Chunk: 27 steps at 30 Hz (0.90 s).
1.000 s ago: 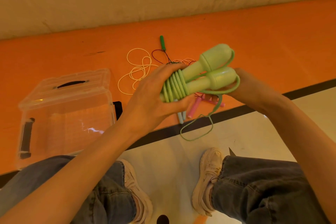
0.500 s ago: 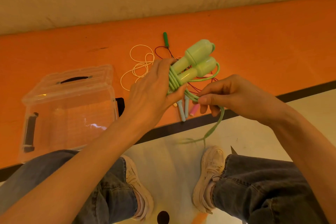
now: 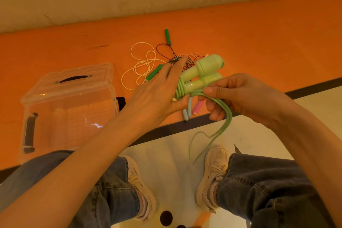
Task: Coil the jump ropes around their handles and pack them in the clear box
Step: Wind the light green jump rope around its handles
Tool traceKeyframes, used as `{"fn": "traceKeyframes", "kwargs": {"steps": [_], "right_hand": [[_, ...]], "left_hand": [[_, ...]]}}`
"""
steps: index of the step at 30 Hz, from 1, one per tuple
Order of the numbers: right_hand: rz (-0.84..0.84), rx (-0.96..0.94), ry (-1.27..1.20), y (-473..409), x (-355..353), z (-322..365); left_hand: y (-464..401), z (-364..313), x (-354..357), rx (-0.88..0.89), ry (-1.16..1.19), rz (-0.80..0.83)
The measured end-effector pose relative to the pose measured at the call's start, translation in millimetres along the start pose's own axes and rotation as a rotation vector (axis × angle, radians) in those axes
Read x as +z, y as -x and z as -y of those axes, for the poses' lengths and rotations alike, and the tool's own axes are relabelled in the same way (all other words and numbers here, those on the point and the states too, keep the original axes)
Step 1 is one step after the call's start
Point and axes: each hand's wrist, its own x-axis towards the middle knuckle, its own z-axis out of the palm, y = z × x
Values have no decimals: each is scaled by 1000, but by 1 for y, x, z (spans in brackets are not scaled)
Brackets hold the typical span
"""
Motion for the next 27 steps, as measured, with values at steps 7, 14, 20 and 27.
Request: {"fn": "traceKeyframes", "kwargs": {"steps": [7,14,20,27], "right_hand": [[-19,-10,4,0,5,0],[-9,-3,-20,1,6,2],[28,-8,57,5,2,6],[-158,-4,718,12,-29,8]], "left_hand": [[-1,-1,-2,16,-111,-5],[-1,-4,-4,20,-163,19],[1,-11,-2,-48,-202,-39],[2,-4,4,4,-251,-45]]}}
